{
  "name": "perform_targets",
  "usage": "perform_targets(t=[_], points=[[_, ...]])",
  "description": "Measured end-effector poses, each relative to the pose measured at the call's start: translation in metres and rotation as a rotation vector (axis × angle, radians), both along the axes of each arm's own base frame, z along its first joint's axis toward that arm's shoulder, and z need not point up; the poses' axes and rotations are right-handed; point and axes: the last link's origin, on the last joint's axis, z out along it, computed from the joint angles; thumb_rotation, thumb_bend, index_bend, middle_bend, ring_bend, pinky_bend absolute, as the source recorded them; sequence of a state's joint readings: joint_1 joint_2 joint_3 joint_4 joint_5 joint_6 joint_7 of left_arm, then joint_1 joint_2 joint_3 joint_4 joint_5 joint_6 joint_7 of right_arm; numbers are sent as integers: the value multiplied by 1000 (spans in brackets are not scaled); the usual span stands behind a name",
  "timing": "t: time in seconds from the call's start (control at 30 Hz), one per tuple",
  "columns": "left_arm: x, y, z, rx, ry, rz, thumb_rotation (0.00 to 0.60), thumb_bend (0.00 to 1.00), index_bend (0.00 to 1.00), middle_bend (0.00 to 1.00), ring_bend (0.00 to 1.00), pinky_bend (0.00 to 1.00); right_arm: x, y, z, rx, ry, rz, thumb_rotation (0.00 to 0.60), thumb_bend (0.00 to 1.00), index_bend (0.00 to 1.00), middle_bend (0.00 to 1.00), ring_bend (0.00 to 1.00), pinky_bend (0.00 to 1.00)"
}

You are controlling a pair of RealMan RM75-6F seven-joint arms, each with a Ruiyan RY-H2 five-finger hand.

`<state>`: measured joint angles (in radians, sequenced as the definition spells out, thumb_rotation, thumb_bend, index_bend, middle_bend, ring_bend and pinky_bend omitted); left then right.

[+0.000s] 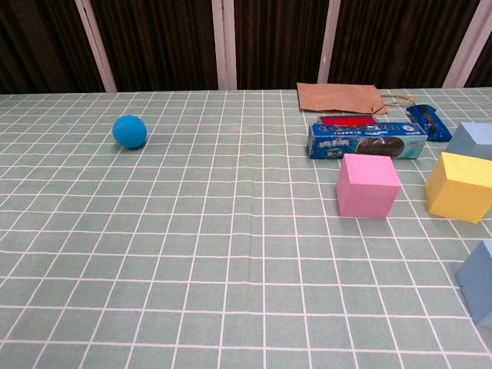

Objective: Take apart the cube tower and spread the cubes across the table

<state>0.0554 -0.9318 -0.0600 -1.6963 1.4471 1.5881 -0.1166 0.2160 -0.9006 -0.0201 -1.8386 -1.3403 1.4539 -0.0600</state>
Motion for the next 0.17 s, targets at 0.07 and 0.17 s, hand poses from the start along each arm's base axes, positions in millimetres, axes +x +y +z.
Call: perform_targets(t=[0.07,0.17], points=[[0,0,0,0,15,-3,600,286,215,0,0,0,-4,16,1,-38,15,20,600,194,7,0,34,0],[0,0,0,4,26,-16,600,255,211,0,0,0,-12,40,-3,-73,34,42,600,194,8,0,17,0]])
